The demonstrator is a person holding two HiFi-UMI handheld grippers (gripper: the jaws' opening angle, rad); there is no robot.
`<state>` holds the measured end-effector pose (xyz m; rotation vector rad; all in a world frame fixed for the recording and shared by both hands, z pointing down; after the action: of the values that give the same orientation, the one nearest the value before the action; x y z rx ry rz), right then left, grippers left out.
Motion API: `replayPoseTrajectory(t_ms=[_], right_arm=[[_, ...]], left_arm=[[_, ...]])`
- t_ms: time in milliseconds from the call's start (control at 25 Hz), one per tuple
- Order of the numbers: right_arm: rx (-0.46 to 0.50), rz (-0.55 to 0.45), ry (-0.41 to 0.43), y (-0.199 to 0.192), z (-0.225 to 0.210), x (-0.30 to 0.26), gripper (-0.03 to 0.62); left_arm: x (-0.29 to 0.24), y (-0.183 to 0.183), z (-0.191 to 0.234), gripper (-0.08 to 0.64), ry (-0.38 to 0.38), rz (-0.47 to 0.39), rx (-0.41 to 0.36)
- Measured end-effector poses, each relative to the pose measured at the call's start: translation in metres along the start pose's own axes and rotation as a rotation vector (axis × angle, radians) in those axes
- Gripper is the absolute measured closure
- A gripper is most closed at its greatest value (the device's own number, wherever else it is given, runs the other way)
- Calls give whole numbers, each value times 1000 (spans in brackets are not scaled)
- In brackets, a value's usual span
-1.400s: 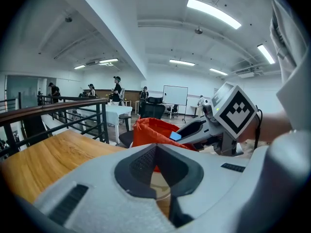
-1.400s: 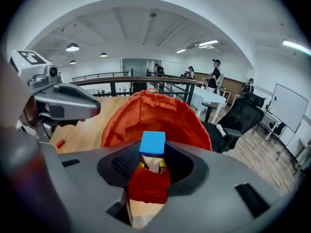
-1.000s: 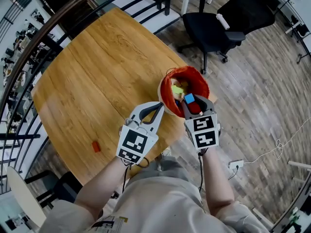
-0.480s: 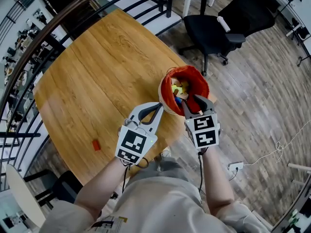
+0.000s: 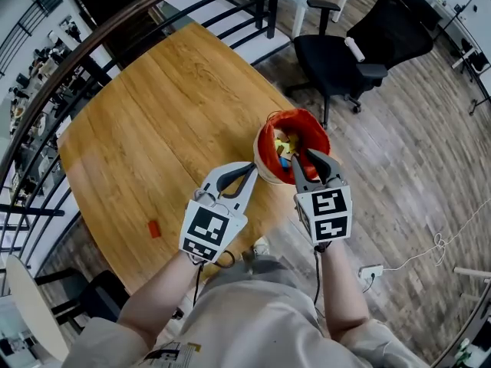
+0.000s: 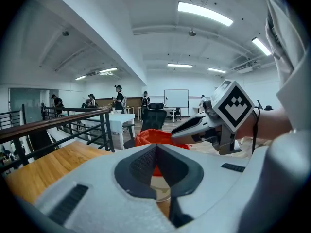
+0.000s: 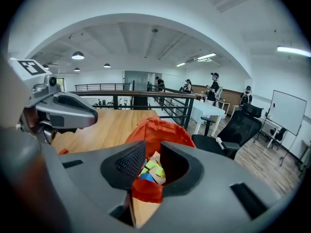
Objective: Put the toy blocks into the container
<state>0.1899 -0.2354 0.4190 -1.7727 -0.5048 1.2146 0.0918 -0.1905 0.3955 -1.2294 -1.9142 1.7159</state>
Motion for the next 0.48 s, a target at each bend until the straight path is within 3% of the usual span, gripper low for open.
replayPoseTrajectory(t_ms=[480], right_arm=[[68, -197, 50, 55, 41, 48, 546]], left_arm=[[51, 43, 12, 548, 98, -80, -61]])
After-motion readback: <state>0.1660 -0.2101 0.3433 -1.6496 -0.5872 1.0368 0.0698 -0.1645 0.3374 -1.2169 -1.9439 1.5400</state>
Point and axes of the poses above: the fingertips, and each gripper's own axes: x backward along the fingers, z to its left, y out of its top, the point moved 1 cm from there along x, backward along the fingers, and after that the axes turned 14 degrees about -x, right-handed, at the moved point
